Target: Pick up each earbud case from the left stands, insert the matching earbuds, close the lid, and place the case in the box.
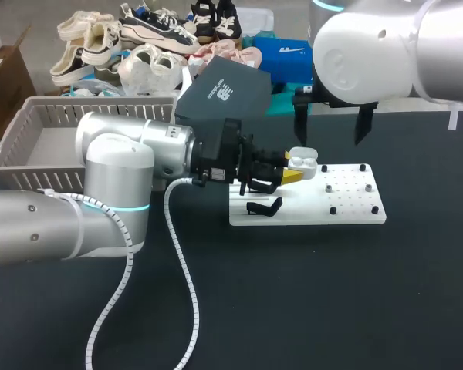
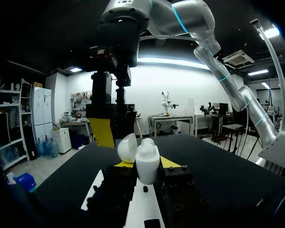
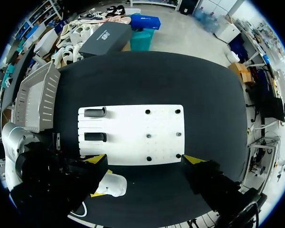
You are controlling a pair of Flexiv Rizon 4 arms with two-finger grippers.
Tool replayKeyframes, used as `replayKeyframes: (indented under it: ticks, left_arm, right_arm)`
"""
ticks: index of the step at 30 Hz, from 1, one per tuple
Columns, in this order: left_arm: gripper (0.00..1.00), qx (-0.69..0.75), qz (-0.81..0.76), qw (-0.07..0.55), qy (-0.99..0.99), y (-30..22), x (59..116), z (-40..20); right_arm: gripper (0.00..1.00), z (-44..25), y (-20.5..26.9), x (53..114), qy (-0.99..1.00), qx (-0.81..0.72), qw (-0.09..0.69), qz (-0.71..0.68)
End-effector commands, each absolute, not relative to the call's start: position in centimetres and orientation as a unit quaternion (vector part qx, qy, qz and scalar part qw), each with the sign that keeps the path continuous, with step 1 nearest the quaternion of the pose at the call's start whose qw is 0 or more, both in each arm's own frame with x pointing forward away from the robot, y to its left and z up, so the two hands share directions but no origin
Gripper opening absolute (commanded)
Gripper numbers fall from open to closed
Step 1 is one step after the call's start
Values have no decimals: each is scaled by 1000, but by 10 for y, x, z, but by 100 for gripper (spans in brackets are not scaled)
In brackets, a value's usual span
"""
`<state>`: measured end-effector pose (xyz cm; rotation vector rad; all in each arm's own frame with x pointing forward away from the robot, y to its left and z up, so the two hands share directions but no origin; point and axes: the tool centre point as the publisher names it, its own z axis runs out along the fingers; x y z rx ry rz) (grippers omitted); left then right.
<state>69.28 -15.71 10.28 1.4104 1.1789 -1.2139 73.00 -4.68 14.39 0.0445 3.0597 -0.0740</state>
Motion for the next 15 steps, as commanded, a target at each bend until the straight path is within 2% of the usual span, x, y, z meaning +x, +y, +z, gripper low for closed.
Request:
replayKeyframes:
  ticks: [1, 15]
  left_arm:
    - [0, 571, -491, 453, 477, -157, 693, 103]
    - [0, 571, -491, 453, 477, -157, 693, 103]
  right_arm:
    - [100, 146, -47, 721, 999, 12, 40, -21]
    - [100, 148, -47, 707, 999, 10, 39, -12]
